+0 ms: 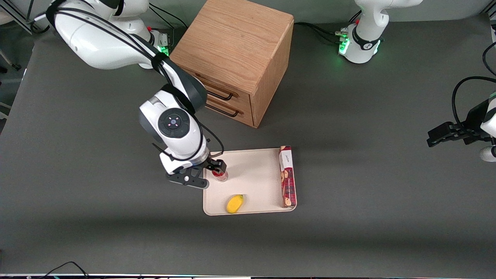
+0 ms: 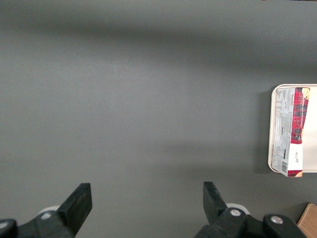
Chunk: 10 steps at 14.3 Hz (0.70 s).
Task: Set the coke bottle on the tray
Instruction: 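Open the right gripper and withdraw it away from the tray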
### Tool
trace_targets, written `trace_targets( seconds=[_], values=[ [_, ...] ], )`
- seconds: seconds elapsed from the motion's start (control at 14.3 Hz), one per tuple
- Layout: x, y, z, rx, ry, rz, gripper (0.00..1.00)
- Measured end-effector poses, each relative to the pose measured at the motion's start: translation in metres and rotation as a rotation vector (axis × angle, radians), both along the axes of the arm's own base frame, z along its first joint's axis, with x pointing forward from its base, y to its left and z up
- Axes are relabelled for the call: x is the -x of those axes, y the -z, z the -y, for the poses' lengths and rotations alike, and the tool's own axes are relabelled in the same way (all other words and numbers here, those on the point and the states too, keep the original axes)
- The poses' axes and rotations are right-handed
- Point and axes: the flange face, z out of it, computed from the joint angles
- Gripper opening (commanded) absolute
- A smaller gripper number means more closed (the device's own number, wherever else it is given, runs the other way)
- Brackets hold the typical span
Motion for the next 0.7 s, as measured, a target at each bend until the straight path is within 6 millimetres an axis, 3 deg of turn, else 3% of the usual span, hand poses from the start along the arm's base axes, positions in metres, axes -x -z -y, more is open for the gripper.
trace_targets(
  seconds=[0.21, 0.35, 0.56, 0.7],
  values=[
    [0.020, -0.107, 0.034, 0.095, -0.091, -0.001, 1.00],
    [0.050, -0.191, 0.076, 0.082, -0.133, -0.046, 1.00],
    [0.099, -0.287, 0.180, 0.071, -0.182, -0.112, 1.00],
    [0.124, -0.310, 0.258, 0.052, -0.220, -0.132, 1.00]
  ],
)
